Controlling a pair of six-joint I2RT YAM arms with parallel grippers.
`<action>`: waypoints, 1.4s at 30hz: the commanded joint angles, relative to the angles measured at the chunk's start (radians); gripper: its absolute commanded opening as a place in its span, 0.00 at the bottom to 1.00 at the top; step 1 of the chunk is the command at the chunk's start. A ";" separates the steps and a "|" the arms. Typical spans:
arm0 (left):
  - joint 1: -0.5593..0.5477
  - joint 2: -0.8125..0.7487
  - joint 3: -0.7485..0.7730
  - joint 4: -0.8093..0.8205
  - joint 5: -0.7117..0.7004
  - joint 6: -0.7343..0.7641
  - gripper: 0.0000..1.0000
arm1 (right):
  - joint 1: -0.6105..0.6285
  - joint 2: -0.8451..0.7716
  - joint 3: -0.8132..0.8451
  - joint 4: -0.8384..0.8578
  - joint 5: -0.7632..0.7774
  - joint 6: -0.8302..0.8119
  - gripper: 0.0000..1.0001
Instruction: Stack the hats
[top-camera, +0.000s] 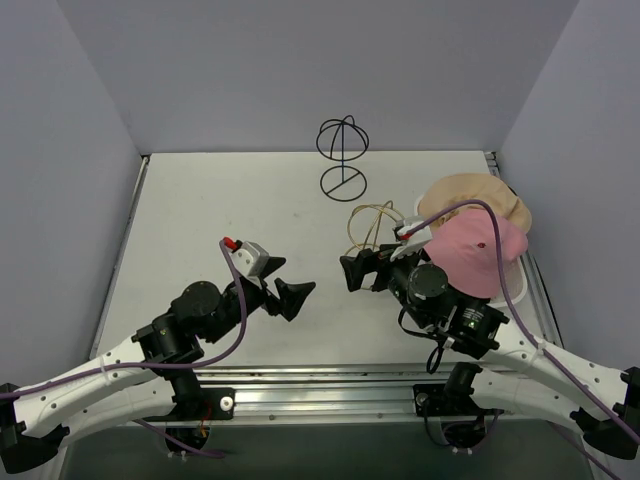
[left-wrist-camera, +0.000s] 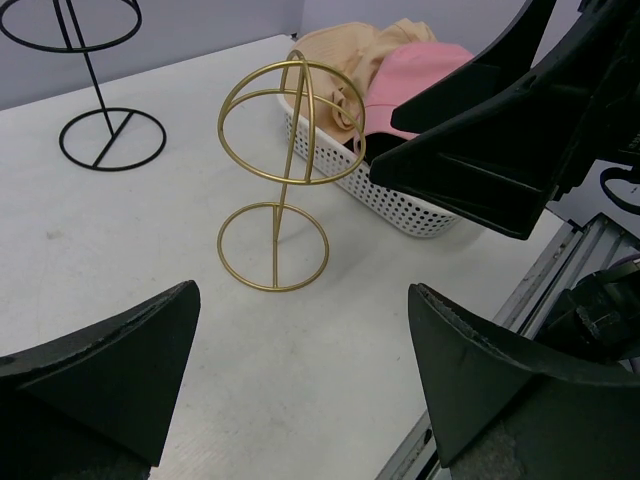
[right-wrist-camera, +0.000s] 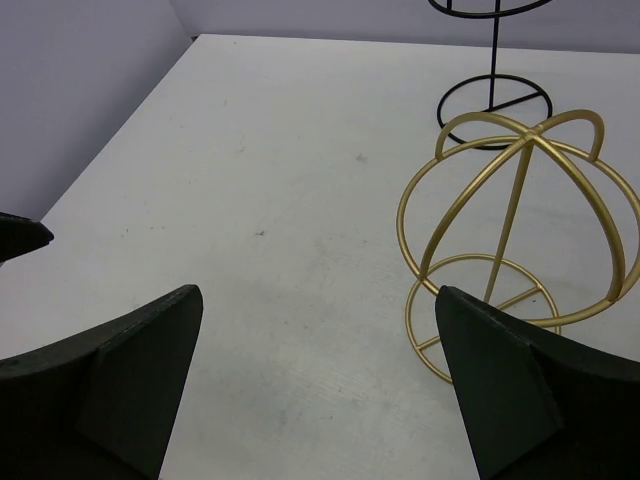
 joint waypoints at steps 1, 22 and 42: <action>-0.004 -0.008 -0.008 0.076 0.016 0.027 0.94 | -0.003 0.009 0.020 0.031 0.012 -0.001 1.00; -0.004 -0.073 -0.136 0.200 -0.162 0.086 0.94 | -0.016 0.115 0.441 -0.435 0.484 0.051 0.98; -0.004 -0.053 -0.165 0.242 -0.219 0.101 0.94 | -0.931 0.269 0.380 -0.506 0.029 0.082 0.82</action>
